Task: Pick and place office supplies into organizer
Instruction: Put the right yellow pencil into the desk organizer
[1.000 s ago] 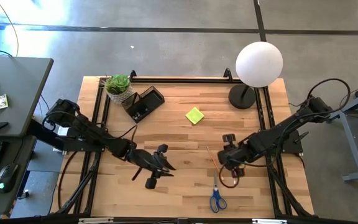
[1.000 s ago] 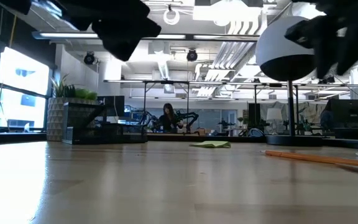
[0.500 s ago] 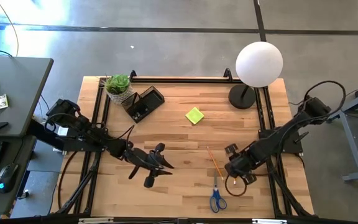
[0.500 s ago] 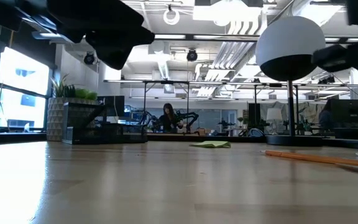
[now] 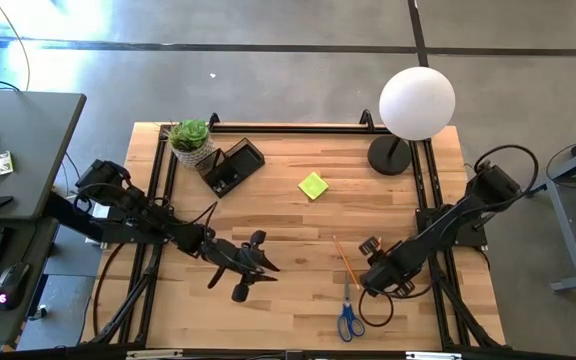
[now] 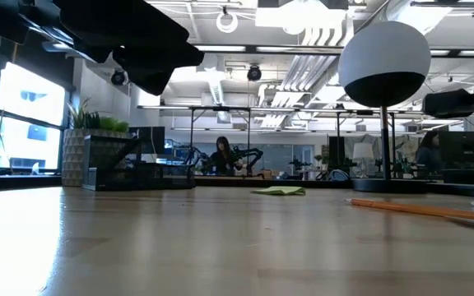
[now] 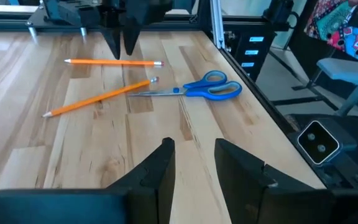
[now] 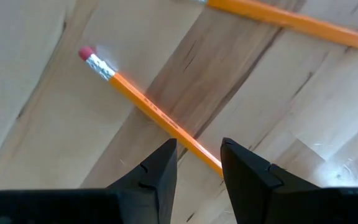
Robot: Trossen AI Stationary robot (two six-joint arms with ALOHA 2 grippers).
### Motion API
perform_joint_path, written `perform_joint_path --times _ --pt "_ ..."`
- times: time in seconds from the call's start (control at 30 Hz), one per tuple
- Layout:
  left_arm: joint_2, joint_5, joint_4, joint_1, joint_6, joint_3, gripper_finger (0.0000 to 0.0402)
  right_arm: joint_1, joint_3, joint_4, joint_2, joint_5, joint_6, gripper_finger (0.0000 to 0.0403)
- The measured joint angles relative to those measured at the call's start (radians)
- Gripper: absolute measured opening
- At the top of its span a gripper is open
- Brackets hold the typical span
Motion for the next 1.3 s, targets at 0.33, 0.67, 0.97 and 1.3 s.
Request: perform_joint_path --times 0.33,0.67,0.97,1.3 --pt "0.01 0.0 -0.007 0.0 -0.026 0.0 0.0102 0.001 0.0 0.0 0.034 0.006 -0.042 0.0117" --pt "0.01 0.0 -0.016 0.0 -0.03 0.0 0.0102 0.003 0.0 0.011 0.034 0.009 -0.017 0.0117" --pt "0.01 0.0 -0.023 0.0 -0.033 0.0 0.0101 0.003 -0.013 0.021 0.034 0.006 0.008 0.0117" --pt "0.01 0.0 -0.025 0.0 -0.037 0.0 0.0101 0.027 -0.037 0.079 0.034 0.033 0.057 0.0117"
